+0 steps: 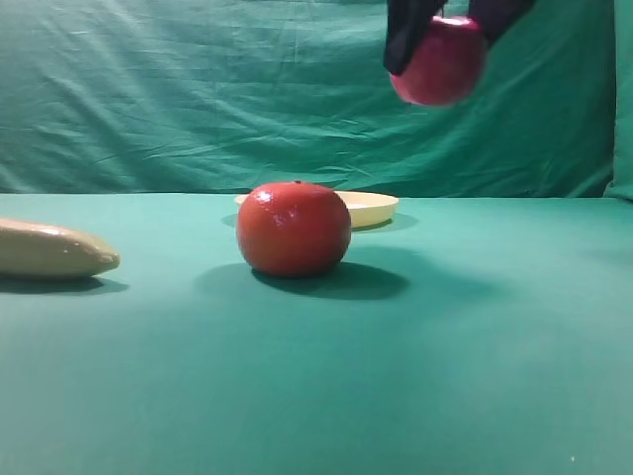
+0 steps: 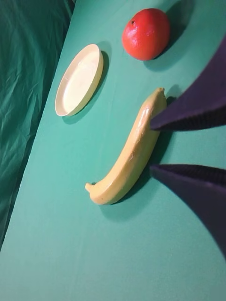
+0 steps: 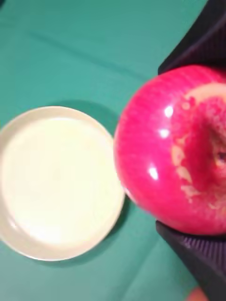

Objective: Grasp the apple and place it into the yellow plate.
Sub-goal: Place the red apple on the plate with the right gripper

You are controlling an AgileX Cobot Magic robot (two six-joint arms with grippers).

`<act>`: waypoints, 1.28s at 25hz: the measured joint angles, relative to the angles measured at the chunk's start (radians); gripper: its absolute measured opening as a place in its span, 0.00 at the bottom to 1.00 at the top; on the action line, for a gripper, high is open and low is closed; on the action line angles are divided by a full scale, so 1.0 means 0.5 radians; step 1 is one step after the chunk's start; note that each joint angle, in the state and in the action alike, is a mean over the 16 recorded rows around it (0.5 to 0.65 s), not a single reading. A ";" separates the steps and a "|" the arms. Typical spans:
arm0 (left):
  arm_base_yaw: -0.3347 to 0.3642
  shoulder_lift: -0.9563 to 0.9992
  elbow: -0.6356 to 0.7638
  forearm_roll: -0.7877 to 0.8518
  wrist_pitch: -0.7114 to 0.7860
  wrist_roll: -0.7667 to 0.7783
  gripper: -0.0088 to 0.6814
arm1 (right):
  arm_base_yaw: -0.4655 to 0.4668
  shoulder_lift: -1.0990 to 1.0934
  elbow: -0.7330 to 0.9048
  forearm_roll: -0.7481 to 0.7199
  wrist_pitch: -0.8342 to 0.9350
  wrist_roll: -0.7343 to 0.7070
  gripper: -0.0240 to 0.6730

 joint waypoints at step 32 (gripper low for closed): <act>0.000 0.000 0.000 0.000 0.000 0.000 0.24 | 0.003 0.671 -0.610 0.413 0.128 -0.332 0.94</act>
